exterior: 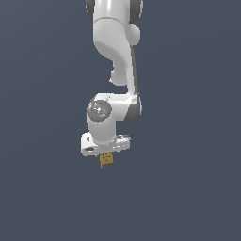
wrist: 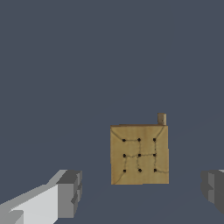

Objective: Pick up the object and move it to a goal position.

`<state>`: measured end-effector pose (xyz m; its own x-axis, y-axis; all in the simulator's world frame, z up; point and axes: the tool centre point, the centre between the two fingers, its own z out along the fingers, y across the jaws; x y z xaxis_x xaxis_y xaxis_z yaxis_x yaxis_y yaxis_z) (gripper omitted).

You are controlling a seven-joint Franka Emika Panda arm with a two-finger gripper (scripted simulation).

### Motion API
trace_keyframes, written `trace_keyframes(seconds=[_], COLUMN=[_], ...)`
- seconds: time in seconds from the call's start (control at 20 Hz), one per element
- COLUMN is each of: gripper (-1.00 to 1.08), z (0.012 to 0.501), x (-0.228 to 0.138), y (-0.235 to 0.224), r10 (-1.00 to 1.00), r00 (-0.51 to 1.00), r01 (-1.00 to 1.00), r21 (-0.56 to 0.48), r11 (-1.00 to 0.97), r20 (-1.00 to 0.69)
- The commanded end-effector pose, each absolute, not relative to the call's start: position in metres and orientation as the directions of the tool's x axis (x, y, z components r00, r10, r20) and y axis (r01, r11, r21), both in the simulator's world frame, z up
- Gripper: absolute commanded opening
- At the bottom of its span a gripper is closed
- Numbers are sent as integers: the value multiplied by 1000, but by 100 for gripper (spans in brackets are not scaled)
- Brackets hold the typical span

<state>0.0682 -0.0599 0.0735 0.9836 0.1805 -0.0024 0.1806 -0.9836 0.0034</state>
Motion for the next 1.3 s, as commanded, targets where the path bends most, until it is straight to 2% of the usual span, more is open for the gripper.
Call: trace_keyframes(seconds=[0.0, 0.5, 0.95, 1.25], gripper=[100, 100, 100, 100], z=[67, 58, 17, 11], x=[73, 75, 75, 76], y=[-65, -70, -70, -70], r10=[193, 200, 202, 202], r00=[981, 980, 979, 979], r01=[193, 200, 202, 202], r21=[2, 0, 0, 0], r11=[-981, -980, -979, -979], r20=[-1, -1, 0, 0])
